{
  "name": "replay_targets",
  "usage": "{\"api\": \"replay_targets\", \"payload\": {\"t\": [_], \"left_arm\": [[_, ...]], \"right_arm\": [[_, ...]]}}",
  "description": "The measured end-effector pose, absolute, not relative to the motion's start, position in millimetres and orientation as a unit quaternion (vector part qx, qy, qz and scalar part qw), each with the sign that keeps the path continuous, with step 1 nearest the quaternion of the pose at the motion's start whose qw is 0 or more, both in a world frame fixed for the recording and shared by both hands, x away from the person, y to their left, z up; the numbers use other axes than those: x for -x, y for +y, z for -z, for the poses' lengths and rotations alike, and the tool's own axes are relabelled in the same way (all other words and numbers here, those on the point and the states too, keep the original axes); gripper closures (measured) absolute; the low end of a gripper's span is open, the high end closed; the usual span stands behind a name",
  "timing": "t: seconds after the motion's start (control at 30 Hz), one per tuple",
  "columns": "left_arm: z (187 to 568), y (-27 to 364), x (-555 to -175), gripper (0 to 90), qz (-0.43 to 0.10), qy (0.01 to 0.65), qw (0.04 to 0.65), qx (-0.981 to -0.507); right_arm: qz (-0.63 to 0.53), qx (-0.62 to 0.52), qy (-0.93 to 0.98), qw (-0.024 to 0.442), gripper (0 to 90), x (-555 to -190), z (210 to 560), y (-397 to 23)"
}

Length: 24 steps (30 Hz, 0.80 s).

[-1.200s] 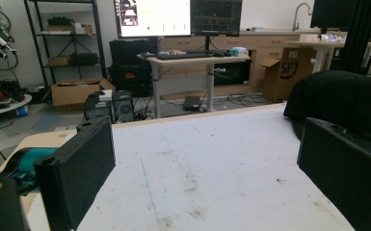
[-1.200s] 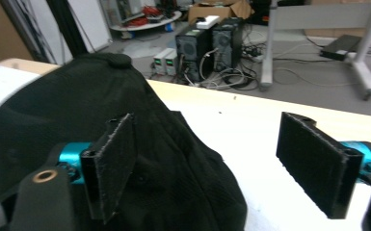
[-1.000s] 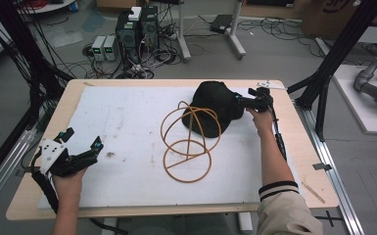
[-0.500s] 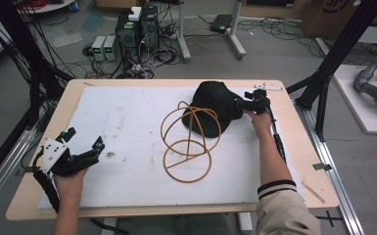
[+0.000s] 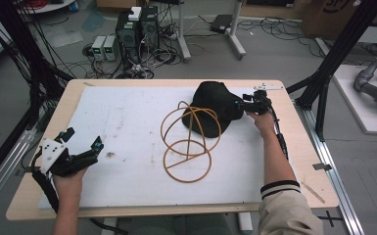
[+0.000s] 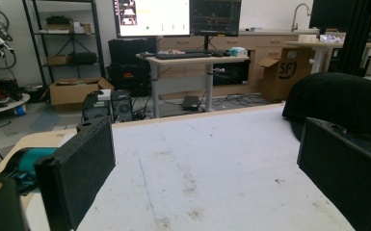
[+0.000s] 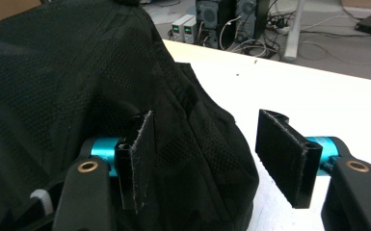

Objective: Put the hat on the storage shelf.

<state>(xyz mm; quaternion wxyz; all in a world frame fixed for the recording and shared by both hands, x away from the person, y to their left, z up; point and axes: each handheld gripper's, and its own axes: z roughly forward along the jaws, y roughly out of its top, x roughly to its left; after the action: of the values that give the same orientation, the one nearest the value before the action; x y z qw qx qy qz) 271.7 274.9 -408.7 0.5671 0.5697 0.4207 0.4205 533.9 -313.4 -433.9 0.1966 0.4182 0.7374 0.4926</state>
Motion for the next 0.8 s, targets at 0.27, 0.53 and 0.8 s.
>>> {"api": "replay_targets", "payload": {"t": [0.27, 0.53, 0.8], "left_arm": [[408.4, 275.6, -270.9, 6.4, -0.421, 0.421, 0.567, -0.570], [408.5, 274.2, -271.4, 6.5, -0.420, 0.419, 0.567, -0.572], [408.4, 273.9, -271.1, 6.4, -0.420, 0.419, 0.567, -0.572]], "right_arm": [[-0.480, -0.410, 0.752, 0.190, 59.2, -534.6, 436.5, -309.4], [-0.457, -0.410, 0.764, 0.197, 77.1, -533.6, 436.4, -306.3], [-0.449, -0.407, 0.769, 0.203, 85.9, -531.7, 433.2, -303.0]]}}
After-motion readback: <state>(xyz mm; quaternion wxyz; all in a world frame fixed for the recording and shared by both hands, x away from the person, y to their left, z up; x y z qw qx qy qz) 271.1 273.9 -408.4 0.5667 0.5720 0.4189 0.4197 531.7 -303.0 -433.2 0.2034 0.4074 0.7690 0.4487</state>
